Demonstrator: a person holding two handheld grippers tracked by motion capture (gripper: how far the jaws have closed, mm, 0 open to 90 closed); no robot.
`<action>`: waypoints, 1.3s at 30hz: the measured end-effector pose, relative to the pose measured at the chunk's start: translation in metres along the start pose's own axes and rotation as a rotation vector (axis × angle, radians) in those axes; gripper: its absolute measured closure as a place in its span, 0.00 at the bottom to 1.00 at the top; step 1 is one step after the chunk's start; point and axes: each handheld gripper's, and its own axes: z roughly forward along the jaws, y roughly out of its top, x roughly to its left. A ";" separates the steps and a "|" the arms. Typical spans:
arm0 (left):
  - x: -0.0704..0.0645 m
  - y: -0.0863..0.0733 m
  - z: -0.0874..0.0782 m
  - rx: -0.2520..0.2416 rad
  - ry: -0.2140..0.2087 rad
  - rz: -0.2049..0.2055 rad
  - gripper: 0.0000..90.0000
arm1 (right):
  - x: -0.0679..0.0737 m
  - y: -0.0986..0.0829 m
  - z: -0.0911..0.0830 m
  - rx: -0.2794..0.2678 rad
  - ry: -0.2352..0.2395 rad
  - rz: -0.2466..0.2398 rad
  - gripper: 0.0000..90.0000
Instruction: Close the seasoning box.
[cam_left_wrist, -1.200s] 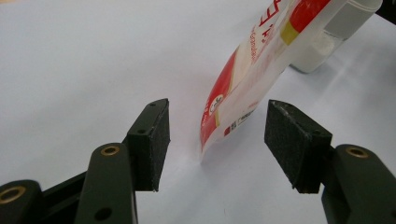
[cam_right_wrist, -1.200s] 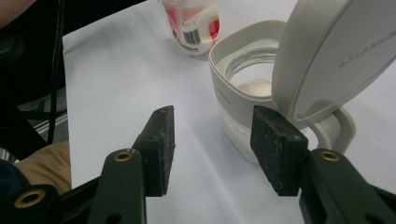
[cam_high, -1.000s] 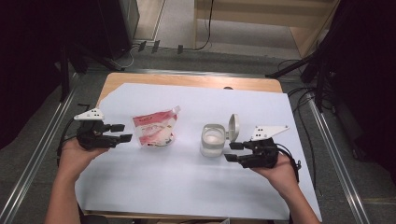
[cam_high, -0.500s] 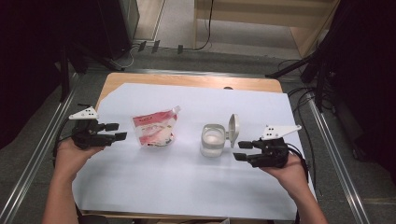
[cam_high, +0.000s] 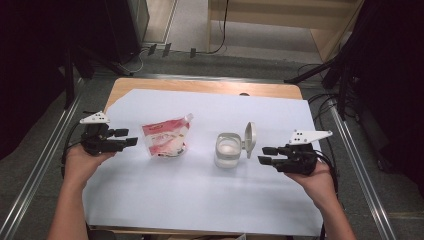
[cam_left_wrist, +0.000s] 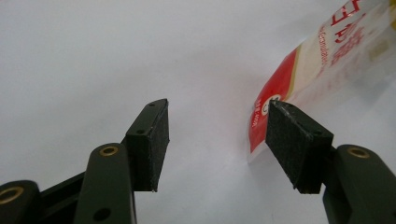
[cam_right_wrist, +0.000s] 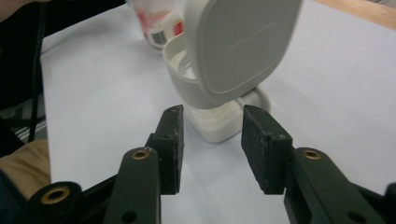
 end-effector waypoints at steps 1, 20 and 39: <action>0.001 0.001 0.001 0.000 -0.005 0.004 0.46 | -0.002 0.000 0.000 -0.004 0.006 0.014 0.72; -0.003 0.006 0.008 0.017 -0.012 0.020 0.45 | -0.016 0.019 0.010 -0.020 -0.046 0.063 1.00; -0.003 0.006 0.006 0.010 -0.010 0.017 0.46 | -0.032 0.030 0.031 -0.017 -0.035 0.141 1.00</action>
